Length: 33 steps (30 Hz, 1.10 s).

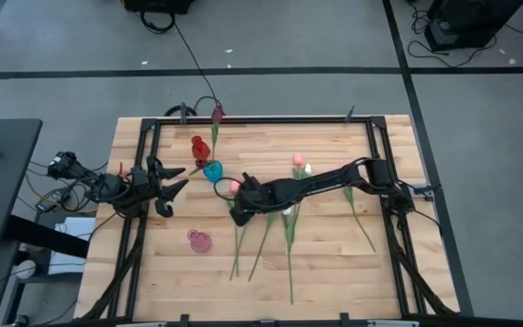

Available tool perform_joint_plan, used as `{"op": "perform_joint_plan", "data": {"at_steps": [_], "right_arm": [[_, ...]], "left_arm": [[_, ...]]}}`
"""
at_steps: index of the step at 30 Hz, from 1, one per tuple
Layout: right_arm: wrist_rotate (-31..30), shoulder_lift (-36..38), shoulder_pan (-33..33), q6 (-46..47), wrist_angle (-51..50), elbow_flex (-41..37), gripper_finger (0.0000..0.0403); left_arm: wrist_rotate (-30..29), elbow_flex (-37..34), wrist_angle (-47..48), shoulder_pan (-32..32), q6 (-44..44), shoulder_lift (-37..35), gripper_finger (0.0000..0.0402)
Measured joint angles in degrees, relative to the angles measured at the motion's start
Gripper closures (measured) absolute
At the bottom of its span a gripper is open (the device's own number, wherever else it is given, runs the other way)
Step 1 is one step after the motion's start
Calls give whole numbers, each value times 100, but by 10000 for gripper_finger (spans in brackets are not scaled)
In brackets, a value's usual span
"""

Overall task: Sort flowers into vase by color
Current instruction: Put the red flower into the purple vase

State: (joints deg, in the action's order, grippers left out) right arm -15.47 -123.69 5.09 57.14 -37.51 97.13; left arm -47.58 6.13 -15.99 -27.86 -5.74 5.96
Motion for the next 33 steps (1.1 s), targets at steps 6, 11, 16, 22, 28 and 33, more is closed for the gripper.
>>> {"op": "perform_joint_plan", "data": {"at_steps": [6, 11, 16, 22, 28, 33], "right_arm": [[125, -367, -96, 86, 48, -33, 238], [185, -548, -125, 162, 19, -27, 238], [-6, -608, -131, 0, 12, -18, 251], [-73, -628, -152, -257, -121, -16, 335], [-335, -337, -154, -820, -372, 9, 388], [-934, 408, -153, -1409, -412, 32, 373]], "left_arm": [[-1, 0, 4, 0, 0, 0, 220], [-21, 0, 24, 0, 0, 0, 220], [-49, 0, 44, 0, -2, 0, 220], [-56, 2, 68, 0, -7, 0, 220], [-66, 2, 98, 0, -16, 0, 220], [-65, 2, 118, 0, -22, 0, 220]]}}
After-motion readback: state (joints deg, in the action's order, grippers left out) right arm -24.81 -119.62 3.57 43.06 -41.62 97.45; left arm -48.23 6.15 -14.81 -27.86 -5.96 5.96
